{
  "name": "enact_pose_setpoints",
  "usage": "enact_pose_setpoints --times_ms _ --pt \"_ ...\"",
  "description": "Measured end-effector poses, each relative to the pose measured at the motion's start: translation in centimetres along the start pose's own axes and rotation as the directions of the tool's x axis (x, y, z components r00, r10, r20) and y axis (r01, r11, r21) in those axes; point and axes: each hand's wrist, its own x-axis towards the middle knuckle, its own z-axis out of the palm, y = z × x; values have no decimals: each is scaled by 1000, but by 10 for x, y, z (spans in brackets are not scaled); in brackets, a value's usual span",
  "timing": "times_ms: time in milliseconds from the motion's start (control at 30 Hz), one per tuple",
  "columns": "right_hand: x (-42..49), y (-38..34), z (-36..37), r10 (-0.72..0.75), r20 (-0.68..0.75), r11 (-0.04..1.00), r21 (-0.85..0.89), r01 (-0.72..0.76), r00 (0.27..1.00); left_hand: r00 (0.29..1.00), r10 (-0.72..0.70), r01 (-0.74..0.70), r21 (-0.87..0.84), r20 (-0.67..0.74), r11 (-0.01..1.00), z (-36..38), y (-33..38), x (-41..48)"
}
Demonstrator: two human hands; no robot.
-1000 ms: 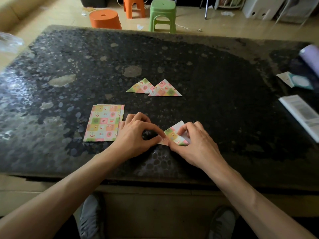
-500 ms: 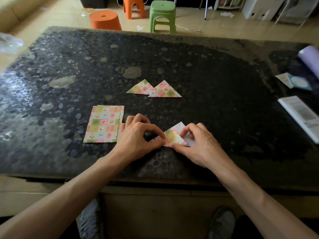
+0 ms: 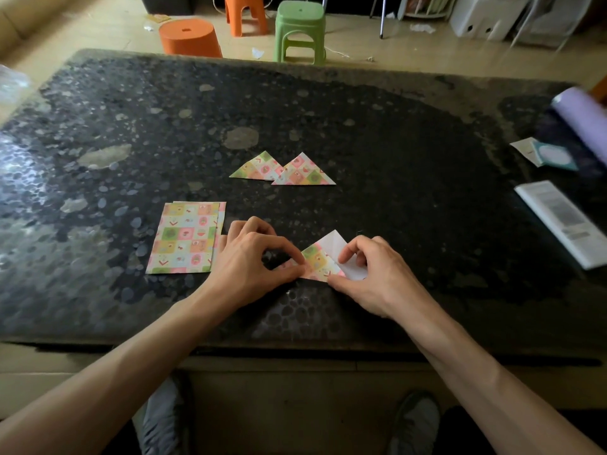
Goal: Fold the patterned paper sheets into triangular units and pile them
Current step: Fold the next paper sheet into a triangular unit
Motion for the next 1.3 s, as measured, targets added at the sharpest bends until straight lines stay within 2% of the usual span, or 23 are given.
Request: enact_pose_setpoints --times_ms 167,567,700,867,933,1067,1300 --pt "2 5 -8 47 21 999 8 -47 999 1000 -5 5 -13 15 1000 -2 0 0" --pt "6 21 -20 21 48 1000 -6 -21 999 999 -8 9 -25 34 1000 -4 1 0" --pt "7 25 -23 11 71 1000 20 -13 997 997 17 -15 -28 81 1000 -8 -2 1" --pt "7 26 -22 -84 11 990 110 83 996 993 44 -43 -13 112 999 -12 -6 4" --pt "5 24 -18 -117 -12 989 88 118 993 992 60 -59 -11 111 998 -11 -7 5" --pt "7 24 -13 -91 -62 989 115 98 994 988 97 -97 -7 117 995 -12 -7 7" --pt "7 23 -12 -105 -27 981 160 108 994 987 162 -161 53 -11 986 -10 -10 8"
